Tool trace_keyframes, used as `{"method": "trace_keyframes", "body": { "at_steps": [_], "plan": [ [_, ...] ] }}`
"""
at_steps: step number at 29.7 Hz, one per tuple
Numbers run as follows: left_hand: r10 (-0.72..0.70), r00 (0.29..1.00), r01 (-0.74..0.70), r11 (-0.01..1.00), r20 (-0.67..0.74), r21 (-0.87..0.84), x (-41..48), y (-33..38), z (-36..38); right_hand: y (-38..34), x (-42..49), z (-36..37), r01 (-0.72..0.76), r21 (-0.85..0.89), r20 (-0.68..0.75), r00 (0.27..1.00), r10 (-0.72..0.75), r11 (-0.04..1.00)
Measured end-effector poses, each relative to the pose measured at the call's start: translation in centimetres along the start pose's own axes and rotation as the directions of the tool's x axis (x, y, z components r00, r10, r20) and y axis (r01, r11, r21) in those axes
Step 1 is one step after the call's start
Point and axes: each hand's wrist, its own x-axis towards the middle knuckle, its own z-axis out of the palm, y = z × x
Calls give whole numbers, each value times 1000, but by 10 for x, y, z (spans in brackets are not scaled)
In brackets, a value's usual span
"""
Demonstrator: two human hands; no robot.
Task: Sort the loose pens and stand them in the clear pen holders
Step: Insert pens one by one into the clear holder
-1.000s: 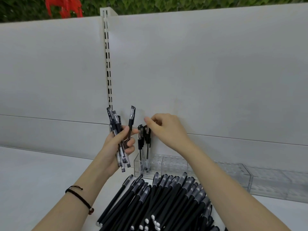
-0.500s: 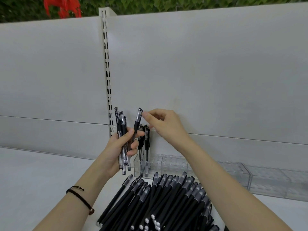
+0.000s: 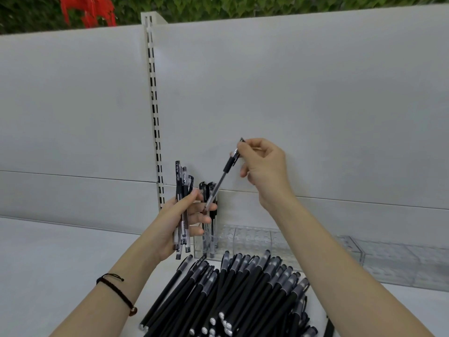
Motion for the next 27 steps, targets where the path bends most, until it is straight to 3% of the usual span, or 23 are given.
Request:
{"method": "trace_keyframes", "body": {
  "at_steps": [4, 9, 13, 18, 27],
  "plan": [
    [-23, 997, 23, 1000, -70, -3, 4, 1, -4, -1, 3, -9, 87, -128, 21, 996, -85, 988],
    [36, 986, -27, 998, -165, 52, 8, 1, -8, -2, 5, -9, 126, -159, -33, 991, -133, 979],
    [-10, 978, -4, 998, -207, -68, 9, 0, -13, -2, 10, -17, 161, -227, -68, 981, -181, 960],
    [-83, 985, 48, 975, -154, -217, 9, 3, -12, 13, 8, -11, 248, -484, 67, 967, -247, 839],
    [-112, 993, 98, 943, -28, -320, 6, 7, -9, 26, 1, -2, 291, -638, 190, 957, -220, 713]
  ]
}}
